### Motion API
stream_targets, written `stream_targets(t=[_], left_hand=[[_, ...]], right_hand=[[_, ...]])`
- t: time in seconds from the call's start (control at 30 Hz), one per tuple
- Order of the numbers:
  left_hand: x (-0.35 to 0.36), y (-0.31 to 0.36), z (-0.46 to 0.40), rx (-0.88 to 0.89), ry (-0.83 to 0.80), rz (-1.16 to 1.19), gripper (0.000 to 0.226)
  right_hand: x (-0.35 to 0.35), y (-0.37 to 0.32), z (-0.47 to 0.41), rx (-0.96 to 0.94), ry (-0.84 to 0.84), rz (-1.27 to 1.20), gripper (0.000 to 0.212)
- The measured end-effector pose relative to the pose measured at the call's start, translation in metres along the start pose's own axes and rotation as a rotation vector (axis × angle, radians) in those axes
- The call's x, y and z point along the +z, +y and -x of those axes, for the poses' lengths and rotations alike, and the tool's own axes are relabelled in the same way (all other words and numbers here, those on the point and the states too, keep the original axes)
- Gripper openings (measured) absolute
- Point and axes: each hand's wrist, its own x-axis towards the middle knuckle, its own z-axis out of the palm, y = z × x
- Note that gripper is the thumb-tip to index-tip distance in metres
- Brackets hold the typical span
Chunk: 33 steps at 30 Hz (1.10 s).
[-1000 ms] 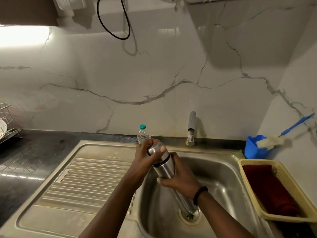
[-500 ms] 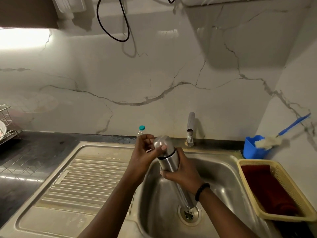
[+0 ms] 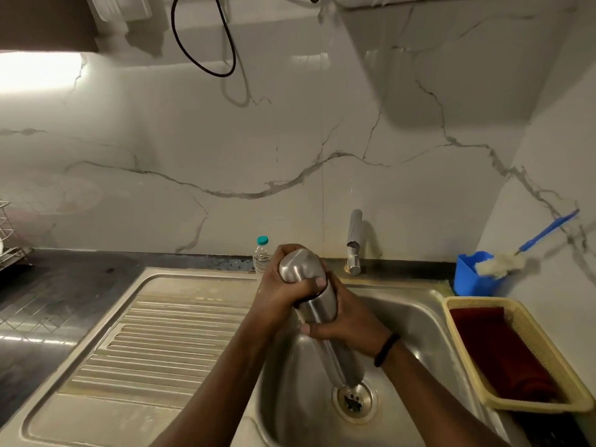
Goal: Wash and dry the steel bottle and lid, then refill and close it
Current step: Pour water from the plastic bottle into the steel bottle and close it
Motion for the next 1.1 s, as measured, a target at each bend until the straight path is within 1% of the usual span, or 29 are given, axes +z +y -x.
stream_targets(t=[0.03, 0.07, 0.13, 0.2, 0.23, 0.3, 0.4, 0.5, 0.57, 0.63, 0.7, 0.77, 0.83, 0.9, 0.93, 0.97, 1.03, 1.1], left_hand=[[-0.004, 0.0, -0.001, 0.012, -0.074, 0.041, 0.059], [-0.007, 0.001, -0.003, 0.019, -0.132, 0.057, 0.059], [-0.015, 0.002, -0.006, 0.007, -0.183, 0.017, 0.07], [-0.021, 0.0, -0.006, -0.03, -0.128, -0.031, 0.082], [-0.021, -0.001, -0.005, -0.031, -0.065, -0.061, 0.083], [-0.016, -0.003, -0.002, -0.007, 0.043, -0.129, 0.075], [-0.009, -0.008, -0.003, 0.024, 0.107, -0.117, 0.069], [-0.01, -0.007, -0.006, -0.019, 0.086, -0.051, 0.064], [-0.008, -0.004, -0.009, -0.062, 0.038, -0.072, 0.07], [-0.003, -0.001, -0.01, -0.031, 0.074, -0.12, 0.072], [-0.002, -0.003, -0.012, 0.011, 0.112, -0.119, 0.063], [-0.007, -0.005, -0.01, 0.01, 0.025, -0.051, 0.055], [-0.012, -0.005, -0.009, -0.023, -0.074, 0.009, 0.066], [-0.011, -0.001, -0.01, -0.054, -0.069, -0.032, 0.087], [-0.012, -0.001, -0.011, -0.047, -0.036, -0.082, 0.09], [-0.013, -0.002, -0.012, -0.025, 0.004, -0.14, 0.084], [-0.026, -0.012, -0.013, 0.033, 0.1, -0.236, 0.062], [-0.043, -0.025, -0.013, 0.032, 0.273, -0.262, 0.039]], right_hand=[[-0.004, -0.001, 0.001, 0.004, -0.035, -0.01, 0.094], [-0.005, -0.002, 0.001, 0.006, -0.05, -0.007, 0.094], [-0.005, -0.005, 0.002, 0.013, -0.042, 0.03, 0.086], [-0.001, -0.006, 0.003, 0.022, 0.007, 0.041, 0.077], [0.0, -0.006, 0.002, 0.027, 0.044, 0.033, 0.075], [0.002, -0.004, -0.001, 0.037, 0.118, 0.022, 0.073], [0.001, -0.003, -0.005, 0.045, 0.158, 0.034, 0.073], [-0.002, -0.005, -0.007, 0.018, 0.159, 0.026, 0.073], [-0.001, -0.006, -0.008, 0.011, 0.166, 0.017, 0.073], [0.001, -0.006, -0.009, 0.01, 0.169, 0.027, 0.073], [0.001, -0.006, -0.009, 0.003, 0.147, 0.023, 0.076], [-0.002, -0.006, -0.009, 0.009, 0.099, 0.017, 0.078], [-0.004, -0.007, -0.007, 0.004, 0.062, 0.021, 0.08], [-0.004, -0.008, -0.006, 0.006, 0.077, 0.028, 0.078], [-0.003, -0.008, -0.006, 0.006, 0.098, 0.025, 0.077], [-0.003, -0.008, -0.005, 0.0, 0.118, 0.016, 0.077], [-0.004, -0.006, -0.006, -0.014, 0.152, -0.001, 0.076], [-0.008, -0.004, -0.005, -0.005, 0.18, -0.026, 0.074]])
